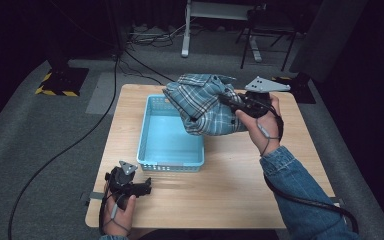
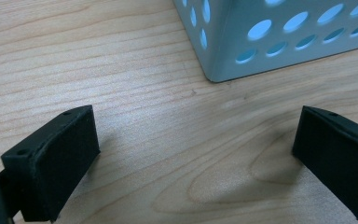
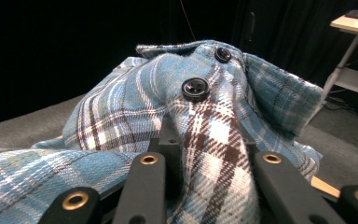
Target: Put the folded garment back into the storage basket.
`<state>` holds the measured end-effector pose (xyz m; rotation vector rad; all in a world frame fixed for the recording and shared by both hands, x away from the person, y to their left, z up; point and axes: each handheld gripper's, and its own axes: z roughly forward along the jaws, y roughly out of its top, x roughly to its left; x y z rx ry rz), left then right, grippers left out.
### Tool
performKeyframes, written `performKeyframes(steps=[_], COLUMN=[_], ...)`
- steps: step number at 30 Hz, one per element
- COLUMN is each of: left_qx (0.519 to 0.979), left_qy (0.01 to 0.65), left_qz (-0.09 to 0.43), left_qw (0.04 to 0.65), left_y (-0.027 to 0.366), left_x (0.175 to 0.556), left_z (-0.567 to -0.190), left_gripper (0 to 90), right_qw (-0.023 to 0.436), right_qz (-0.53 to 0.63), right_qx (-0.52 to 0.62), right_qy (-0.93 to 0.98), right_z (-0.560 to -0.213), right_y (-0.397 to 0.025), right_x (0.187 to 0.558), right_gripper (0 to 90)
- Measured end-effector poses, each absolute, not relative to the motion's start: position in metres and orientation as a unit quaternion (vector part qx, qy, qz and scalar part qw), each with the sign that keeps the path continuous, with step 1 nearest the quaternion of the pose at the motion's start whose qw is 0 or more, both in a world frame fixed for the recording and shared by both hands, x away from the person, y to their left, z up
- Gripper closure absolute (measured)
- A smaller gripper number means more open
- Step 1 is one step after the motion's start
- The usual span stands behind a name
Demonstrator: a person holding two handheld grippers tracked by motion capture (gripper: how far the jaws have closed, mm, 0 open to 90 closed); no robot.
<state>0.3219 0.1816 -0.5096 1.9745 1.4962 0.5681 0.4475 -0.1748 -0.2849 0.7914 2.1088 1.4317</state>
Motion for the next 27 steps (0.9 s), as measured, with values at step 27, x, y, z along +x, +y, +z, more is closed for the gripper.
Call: performKeyframes(steps=[27], left_qx=[0.742], left_qy=[0.562], left_qz=[0.214], left_qw=[0.295], left_y=[0.182], left_x=[0.322], left_z=[-0.51], left_gripper=[0.1], right_qw=[0.175], right_qz=[0.547], right_qx=[0.266], right_qy=[0.774], right_z=[-0.296], right_y=[-0.107], right_x=[0.446], right_gripper=[73.1])
